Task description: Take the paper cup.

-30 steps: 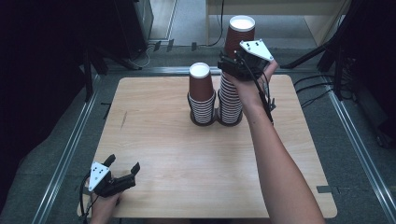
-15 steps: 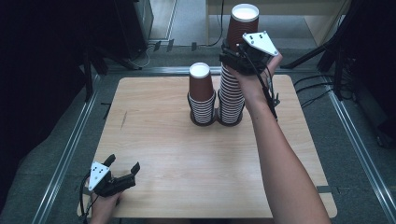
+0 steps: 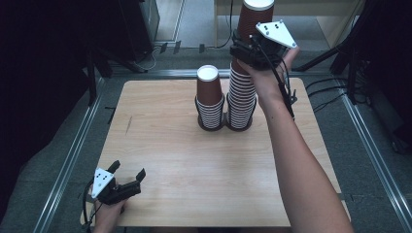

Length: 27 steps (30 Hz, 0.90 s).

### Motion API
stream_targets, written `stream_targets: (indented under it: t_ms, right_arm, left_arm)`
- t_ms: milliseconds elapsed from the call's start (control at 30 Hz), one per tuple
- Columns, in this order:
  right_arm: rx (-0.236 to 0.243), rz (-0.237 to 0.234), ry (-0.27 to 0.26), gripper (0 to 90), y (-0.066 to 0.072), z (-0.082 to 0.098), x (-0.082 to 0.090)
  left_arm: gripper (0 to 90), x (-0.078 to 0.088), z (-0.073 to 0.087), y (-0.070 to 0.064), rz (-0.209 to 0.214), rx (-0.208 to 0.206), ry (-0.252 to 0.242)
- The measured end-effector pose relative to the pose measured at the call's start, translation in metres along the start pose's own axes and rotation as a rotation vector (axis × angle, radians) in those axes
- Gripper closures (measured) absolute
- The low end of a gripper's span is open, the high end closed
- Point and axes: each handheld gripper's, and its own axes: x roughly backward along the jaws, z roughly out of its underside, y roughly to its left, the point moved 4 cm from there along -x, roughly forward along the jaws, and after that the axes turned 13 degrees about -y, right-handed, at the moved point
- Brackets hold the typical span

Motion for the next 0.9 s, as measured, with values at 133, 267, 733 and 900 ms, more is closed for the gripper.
stream_targets:
  t_ms: [133,267,733,900]
  right_arm:
    - [-0.004,-0.011,0.0,10.6,0.0,-0.006,0.002]
    - [0.012,-0.018,-0.01,10.7,0.0,-0.013,0.007]
    - [0.025,-0.012,-0.013,11.2,-0.001,-0.018,0.005]
    - [0.032,-0.004,-0.018,11.3,-0.002,-0.022,0.005]
  left_arm:
    - [0.0,0.0,0.0,0.0,0.0,0.002,0.002]
    - [0.0,0.0,0.0,0.0,0.0,0.003,0.002]
    - [0.0,0.0,0.0,0.0,-0.001,0.001,0.002]
    - [0.0,0.0,0.0,0.0,0.0,0.001,0.003]
